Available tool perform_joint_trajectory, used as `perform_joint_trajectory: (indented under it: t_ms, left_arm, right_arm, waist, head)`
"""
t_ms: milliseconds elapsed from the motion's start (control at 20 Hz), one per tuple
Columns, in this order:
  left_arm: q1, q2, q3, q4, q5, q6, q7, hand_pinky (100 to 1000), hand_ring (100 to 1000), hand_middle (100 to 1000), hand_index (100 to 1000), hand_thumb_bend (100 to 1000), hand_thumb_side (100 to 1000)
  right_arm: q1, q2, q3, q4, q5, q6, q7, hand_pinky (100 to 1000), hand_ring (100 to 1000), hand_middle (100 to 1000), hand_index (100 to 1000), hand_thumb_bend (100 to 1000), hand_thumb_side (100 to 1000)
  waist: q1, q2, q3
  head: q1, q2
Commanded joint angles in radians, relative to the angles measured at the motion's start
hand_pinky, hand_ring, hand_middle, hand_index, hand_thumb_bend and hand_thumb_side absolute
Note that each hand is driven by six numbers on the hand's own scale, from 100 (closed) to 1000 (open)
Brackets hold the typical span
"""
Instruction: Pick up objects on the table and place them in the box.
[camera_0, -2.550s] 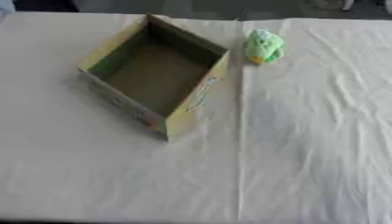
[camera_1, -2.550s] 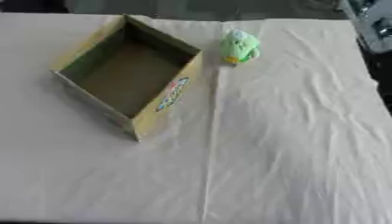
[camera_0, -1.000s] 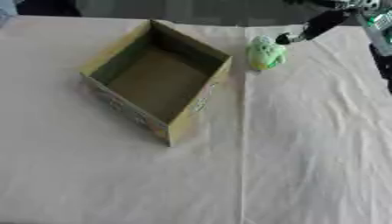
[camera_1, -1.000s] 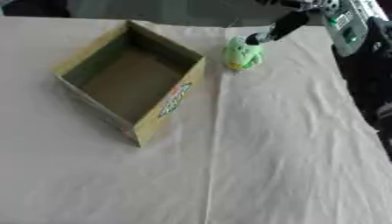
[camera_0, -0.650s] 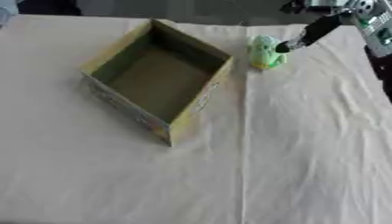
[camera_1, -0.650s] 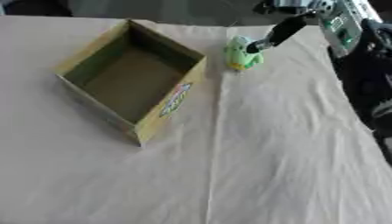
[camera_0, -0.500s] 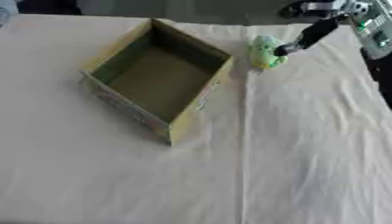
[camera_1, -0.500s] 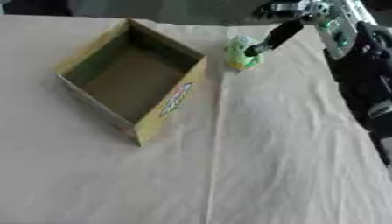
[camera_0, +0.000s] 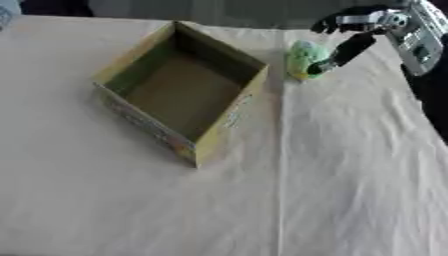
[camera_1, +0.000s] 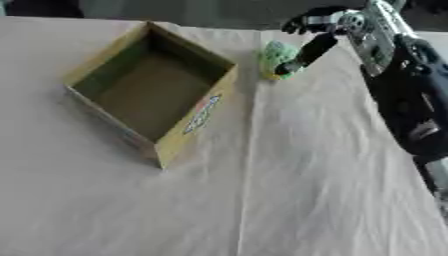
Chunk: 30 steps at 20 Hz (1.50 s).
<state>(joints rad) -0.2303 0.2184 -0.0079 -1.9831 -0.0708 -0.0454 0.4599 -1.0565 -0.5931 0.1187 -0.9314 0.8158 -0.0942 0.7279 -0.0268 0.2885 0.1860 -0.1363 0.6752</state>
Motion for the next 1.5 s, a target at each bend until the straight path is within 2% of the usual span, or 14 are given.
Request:
perform_joint_trajectory:
  t_ms: [50, 350, 550, 700, 800, 1050, 1300, 1400, 1500]
  left_arm:
    - [-0.012, 0.004, -0.001, -0.017, 0.003, -0.002, -0.004, 313, 561, 678, 803, 100, 720]
    - [-0.012, 0.003, -0.002, -0.017, 0.005, -0.002, -0.004, 312, 562, 677, 802, 100, 721]
    - [-0.011, 0.001, -0.001, -0.017, 0.006, -0.002, -0.003, 311, 562, 677, 801, 100, 722]
    - [-0.012, 0.001, 0.0, -0.017, 0.007, -0.001, -0.002, 311, 562, 676, 801, 100, 722]
    - [-0.011, 0.0, 0.0, -0.017, 0.007, -0.001, -0.002, 311, 563, 676, 801, 100, 722]
    - [-0.011, -0.001, -0.001, -0.017, 0.007, 0.0, -0.003, 311, 563, 675, 801, 100, 724]
    - [-0.012, -0.002, -0.002, -0.017, 0.007, 0.0, -0.003, 310, 562, 674, 798, 100, 724]
    - [-0.012, -0.003, -0.001, -0.017, 0.008, 0.0, -0.003, 311, 562, 673, 798, 100, 724]
    - [-0.013, -0.003, -0.001, -0.017, 0.008, 0.0, -0.003, 311, 562, 673, 797, 100, 724]
  right_arm:
    - [-0.026, -0.012, -0.002, 0.001, 0.031, 0.007, -0.032, 969, 969, 928, 1000, 555, 511]
    - [-0.023, 0.001, -0.001, 0.031, 0.084, 0.025, -0.085, 961, 965, 916, 1000, 529, 517]
    - [-0.021, 0.008, 0.0, 0.045, 0.101, 0.019, -0.083, 957, 961, 904, 1000, 525, 517]
    - [-0.019, 0.011, 0.002, 0.046, 0.101, 0.012, -0.078, 945, 951, 859, 1000, 514, 522]
    - [-0.019, 0.012, 0.003, 0.044, 0.099, 0.008, -0.079, 932, 937, 807, 934, 506, 530]
    - [-0.019, 0.012, 0.004, 0.033, 0.1, 0.012, -0.114, 907, 916, 761, 878, 444, 523]
    - [-0.013, 0.016, 0.012, 0.038, 0.132, 0.022, -0.153, 897, 905, 740, 860, 382, 450]
    - [-0.011, 0.019, 0.015, 0.042, 0.145, 0.021, -0.157, 892, 897, 717, 841, 300, 375]
    - [-0.009, 0.021, 0.016, 0.044, 0.153, 0.018, -0.159, 889, 891, 700, 828, 267, 344]
  waist:
    - [0.002, -0.016, 0.003]
    - [0.003, -0.009, 0.009]
    - [0.002, -0.005, 0.011]
    - [0.003, -0.003, 0.012]
    - [0.003, -0.003, 0.012]
    - [0.002, -0.003, 0.011]
    - [0.002, -0.002, 0.014]
    - [0.002, -0.002, 0.016]
    - [0.002, -0.001, 0.016]
  head:
    - [-0.004, -0.01]
    - [-0.005, -0.014]
    - [-0.006, -0.014]
    - [-0.005, -0.012]
    - [-0.005, -0.011]
    - [-0.005, -0.011]
    - [-0.008, -0.013]
    - [-0.009, -0.012]
    - [-0.009, -0.013]
